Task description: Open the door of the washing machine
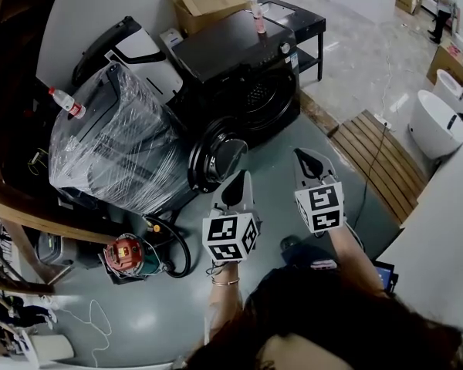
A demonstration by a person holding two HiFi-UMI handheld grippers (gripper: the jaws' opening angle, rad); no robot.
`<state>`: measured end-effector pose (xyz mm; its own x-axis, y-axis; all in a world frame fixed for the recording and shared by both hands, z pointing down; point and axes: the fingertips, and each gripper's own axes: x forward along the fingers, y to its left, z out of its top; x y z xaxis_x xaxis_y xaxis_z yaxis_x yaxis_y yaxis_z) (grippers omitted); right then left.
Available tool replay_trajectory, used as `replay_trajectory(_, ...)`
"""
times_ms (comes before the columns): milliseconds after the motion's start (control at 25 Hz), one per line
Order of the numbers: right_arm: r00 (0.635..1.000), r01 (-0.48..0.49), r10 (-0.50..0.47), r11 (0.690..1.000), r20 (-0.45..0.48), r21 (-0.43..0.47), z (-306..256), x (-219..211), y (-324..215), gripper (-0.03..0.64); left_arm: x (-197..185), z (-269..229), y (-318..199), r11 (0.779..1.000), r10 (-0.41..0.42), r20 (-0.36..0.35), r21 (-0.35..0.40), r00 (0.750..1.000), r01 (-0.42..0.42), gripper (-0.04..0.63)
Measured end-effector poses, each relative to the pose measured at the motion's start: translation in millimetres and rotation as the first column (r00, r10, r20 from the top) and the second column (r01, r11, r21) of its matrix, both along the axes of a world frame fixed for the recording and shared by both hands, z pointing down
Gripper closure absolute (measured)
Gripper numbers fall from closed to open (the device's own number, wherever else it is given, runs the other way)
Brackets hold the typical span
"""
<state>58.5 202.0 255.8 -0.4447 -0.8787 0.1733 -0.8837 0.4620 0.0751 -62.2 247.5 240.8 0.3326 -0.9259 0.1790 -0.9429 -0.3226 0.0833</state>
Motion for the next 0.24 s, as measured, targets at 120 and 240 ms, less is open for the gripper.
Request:
replay_trajectory(120, 1.000, -0.002, 0.002, 1.000, 0.001, -0.001, -0.4, -0.2, -1.1, 0.617, 0.7, 0.2, -1.5, 1.000, 0.004, -0.003, -0.002, 1.000, -0.004, 0.583)
replay_trajectory(240, 1.000, -0.001, 0.001, 1.000, -0.005, 0.004, 2.4, -0.5, -2.5, 0.618, 0.5, 1.0, -2.0, 1.000, 0.008, -0.009, -0.006, 1.000, -0.008, 0.583)
